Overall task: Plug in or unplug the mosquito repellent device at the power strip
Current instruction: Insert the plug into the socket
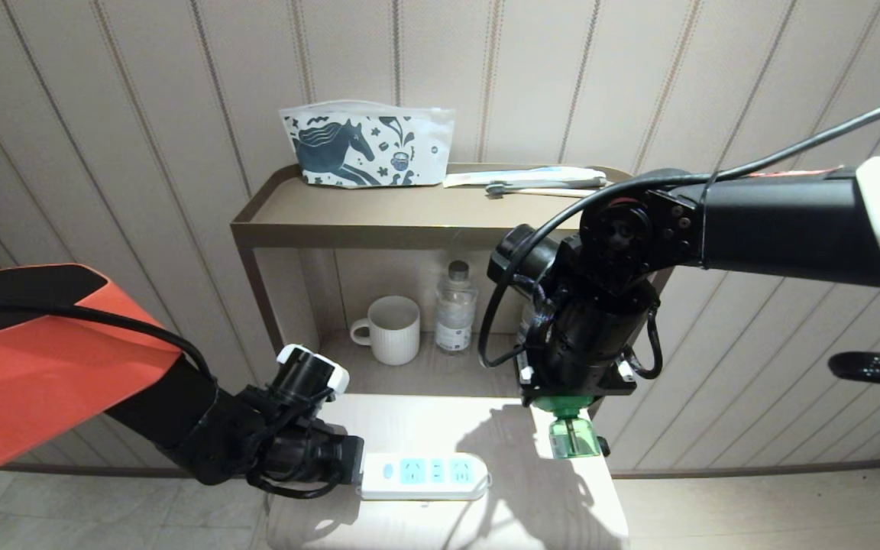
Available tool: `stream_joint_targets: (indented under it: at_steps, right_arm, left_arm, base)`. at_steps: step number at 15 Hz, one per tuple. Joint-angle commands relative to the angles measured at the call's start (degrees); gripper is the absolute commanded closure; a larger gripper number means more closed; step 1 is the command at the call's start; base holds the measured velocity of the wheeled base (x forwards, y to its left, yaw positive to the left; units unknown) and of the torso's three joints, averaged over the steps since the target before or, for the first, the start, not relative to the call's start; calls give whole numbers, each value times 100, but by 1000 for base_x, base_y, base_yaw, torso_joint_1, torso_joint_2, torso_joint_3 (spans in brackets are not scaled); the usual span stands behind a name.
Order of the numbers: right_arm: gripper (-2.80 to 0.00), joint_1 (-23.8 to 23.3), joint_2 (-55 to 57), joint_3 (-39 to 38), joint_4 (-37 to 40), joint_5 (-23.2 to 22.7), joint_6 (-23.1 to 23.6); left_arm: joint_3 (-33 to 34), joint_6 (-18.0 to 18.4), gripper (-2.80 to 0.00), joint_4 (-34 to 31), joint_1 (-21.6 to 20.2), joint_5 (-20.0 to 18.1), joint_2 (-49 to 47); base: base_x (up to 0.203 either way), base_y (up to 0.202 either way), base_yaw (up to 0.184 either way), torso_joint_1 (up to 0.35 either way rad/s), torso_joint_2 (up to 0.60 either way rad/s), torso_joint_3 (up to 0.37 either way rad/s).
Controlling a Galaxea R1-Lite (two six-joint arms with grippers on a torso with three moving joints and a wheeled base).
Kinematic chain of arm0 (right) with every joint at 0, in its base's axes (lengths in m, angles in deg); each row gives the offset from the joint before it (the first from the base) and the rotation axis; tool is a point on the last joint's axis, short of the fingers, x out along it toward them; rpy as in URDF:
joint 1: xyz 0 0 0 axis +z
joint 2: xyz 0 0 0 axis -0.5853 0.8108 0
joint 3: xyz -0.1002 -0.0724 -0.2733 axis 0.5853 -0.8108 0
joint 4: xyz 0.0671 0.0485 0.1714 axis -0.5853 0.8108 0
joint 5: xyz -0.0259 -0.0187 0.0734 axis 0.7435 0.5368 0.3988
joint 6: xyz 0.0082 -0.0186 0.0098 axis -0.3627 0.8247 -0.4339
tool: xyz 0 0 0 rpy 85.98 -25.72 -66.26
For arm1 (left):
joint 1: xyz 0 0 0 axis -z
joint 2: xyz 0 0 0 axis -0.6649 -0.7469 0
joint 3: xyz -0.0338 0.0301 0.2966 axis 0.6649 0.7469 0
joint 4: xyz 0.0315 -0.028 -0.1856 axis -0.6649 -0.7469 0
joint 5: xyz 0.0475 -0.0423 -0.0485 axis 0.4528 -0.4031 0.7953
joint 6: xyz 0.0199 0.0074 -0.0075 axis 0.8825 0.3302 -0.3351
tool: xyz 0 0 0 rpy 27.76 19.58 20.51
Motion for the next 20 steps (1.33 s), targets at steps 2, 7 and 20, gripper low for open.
stream_joint_targets:
  at_steps: [2, 7, 20]
  right_arm:
    - [0, 3, 19, 1, 32, 5, -20]
    - [0, -15, 19, -79, 15, 5, -20]
    - [0, -94, 45, -149, 6, 5, -20]
  left_arm:
    - [-18, -4, 0, 101, -1, 5, -149]
    - [-110, -13, 0, 199, 78, 120, -273]
    - [-543, -320, 0, -8, 524, 181, -351]
  base:
    - [0, 0, 0, 0, 0, 0]
    - [0, 0, 0, 0, 0, 0]
    - [0, 0, 0, 0, 0, 0]
